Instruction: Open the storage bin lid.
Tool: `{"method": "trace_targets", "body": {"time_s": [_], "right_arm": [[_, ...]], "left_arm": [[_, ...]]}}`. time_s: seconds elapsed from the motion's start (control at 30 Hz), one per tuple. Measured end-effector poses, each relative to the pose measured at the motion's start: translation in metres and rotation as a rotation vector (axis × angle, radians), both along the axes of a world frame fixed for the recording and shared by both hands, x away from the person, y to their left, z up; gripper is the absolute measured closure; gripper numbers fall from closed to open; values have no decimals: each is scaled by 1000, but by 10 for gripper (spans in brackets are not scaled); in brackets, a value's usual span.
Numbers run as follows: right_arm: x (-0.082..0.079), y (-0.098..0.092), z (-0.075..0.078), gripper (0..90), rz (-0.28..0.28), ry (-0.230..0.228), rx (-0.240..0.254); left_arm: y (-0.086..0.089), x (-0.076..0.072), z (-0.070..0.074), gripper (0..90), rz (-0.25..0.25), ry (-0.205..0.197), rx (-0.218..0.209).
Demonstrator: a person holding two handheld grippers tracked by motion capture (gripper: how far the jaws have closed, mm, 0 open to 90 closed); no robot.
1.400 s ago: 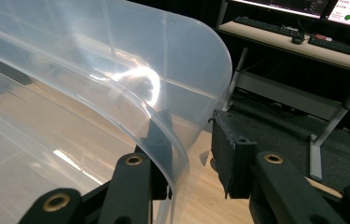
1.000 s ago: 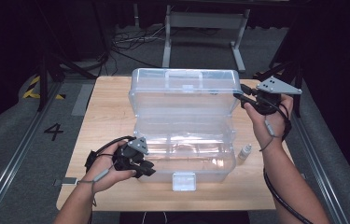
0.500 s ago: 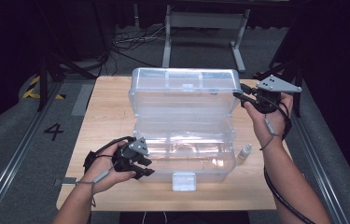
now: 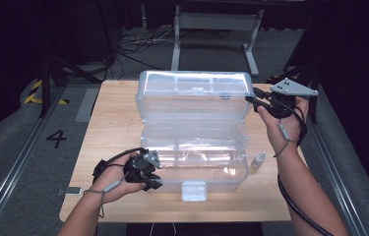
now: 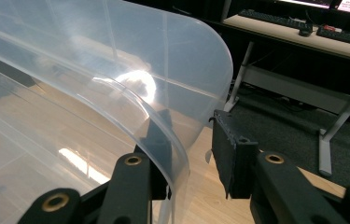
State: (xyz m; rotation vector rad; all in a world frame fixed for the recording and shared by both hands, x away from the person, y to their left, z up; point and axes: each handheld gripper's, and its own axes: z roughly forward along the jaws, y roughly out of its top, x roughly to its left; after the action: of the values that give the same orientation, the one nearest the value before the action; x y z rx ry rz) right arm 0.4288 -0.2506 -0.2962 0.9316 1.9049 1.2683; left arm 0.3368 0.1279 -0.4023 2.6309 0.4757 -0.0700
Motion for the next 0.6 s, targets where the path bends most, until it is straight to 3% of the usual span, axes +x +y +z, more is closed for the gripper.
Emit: {"method": "trace_targets", "body": {"time_s": [0.6], "right_arm": [[4,4,-3,701,-37,-62,9]], "left_arm": [[2,0,-3,775,16,15,-31]]}}
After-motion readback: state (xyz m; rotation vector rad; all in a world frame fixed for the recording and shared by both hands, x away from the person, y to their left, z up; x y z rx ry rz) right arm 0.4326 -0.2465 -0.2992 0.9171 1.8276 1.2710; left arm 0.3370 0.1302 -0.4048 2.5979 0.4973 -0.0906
